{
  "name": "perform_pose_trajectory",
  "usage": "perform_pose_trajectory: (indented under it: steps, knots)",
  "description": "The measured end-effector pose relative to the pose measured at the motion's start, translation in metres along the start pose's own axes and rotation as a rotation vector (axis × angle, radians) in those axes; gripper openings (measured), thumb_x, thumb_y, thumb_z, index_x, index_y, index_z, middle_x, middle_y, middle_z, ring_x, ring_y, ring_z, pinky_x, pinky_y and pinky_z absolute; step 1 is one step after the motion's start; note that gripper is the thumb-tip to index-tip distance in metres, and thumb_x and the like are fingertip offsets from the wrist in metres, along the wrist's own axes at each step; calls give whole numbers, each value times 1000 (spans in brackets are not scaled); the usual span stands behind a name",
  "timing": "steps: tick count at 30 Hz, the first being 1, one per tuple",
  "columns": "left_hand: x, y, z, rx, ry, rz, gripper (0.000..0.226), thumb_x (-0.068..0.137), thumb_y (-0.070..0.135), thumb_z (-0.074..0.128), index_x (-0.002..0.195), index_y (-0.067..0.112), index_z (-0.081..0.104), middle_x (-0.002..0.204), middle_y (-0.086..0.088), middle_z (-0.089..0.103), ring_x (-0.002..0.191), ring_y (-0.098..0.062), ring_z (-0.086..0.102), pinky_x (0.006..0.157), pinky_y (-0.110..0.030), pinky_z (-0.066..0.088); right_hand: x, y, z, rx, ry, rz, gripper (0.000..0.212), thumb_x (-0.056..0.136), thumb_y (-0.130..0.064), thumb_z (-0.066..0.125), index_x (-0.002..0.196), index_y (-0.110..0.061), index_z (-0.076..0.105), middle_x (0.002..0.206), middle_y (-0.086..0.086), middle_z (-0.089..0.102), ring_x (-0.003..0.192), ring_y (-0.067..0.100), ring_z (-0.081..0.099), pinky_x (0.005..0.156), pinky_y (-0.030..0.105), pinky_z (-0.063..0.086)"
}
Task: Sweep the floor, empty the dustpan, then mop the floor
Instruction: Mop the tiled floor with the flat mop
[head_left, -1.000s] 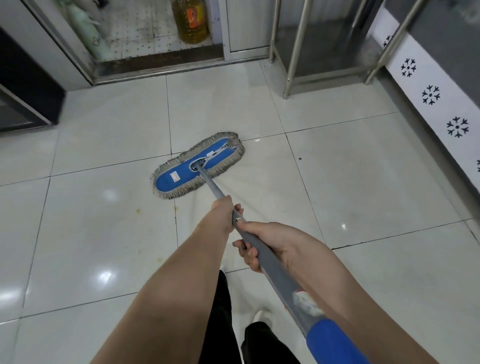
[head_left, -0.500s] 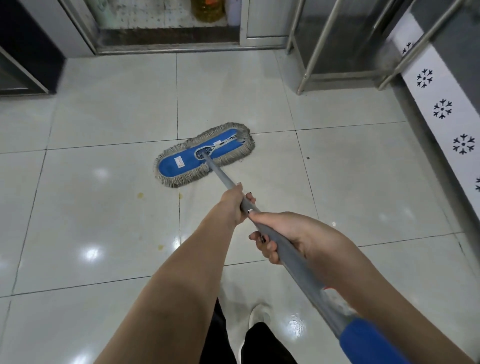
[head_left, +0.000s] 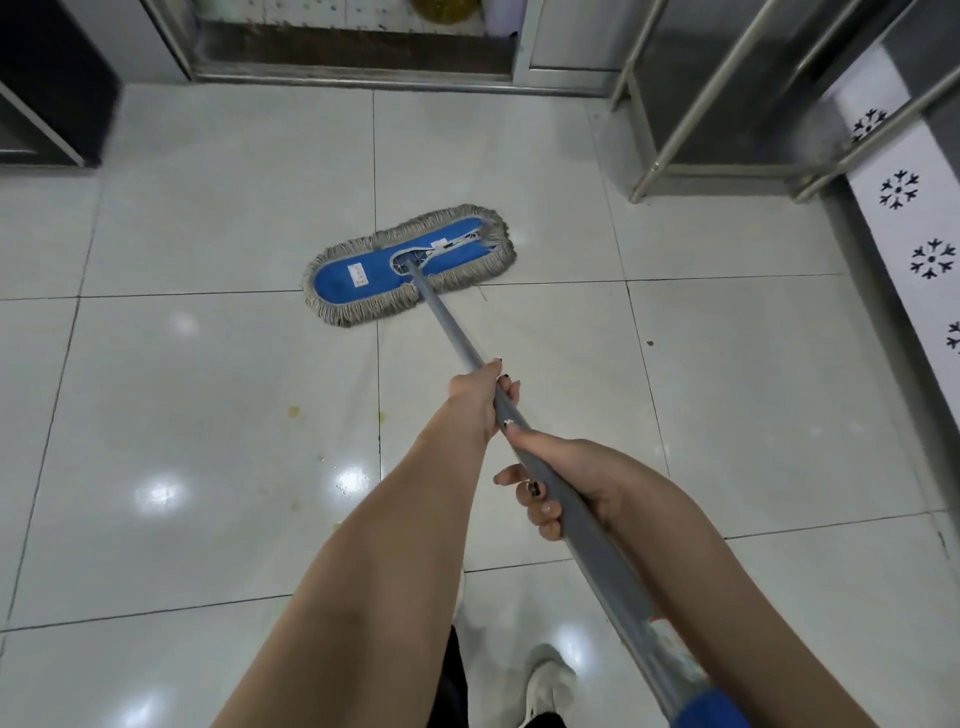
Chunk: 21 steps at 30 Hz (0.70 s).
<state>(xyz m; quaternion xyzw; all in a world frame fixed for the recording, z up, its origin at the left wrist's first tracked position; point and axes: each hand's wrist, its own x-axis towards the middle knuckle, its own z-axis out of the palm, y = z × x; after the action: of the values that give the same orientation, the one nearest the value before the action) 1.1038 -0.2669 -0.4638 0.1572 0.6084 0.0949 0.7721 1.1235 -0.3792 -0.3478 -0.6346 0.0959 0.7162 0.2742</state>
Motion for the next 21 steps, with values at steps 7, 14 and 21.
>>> perform_pose_trajectory:
  steps: [7,14,21]
  knots:
    - [28,41,-13,65,58,69,28,94,18,57,72,6,46,44,-4,46,20,-9,39,33,-14,37,26,-30,32,295,-55,18,39,93,-42,54,77,-6,50,38,-3,42,24,3,39,28,9,32]
    - [20,22,-39,218,140,61,31,91,30,59,75,6,50,31,1,47,20,-10,41,36,-13,38,35,4,47,247,-25,46,47,90,-48,54,64,-10,44,39,-2,37,23,5,33,28,10,29]
    - [-8,-19,-32,215,150,62,33,94,26,55,69,6,48,33,0,47,17,-9,39,32,-13,35,16,38,21,137,10,38,51,90,-52,54,63,-12,38,38,-1,35,23,7,31,28,11,28]
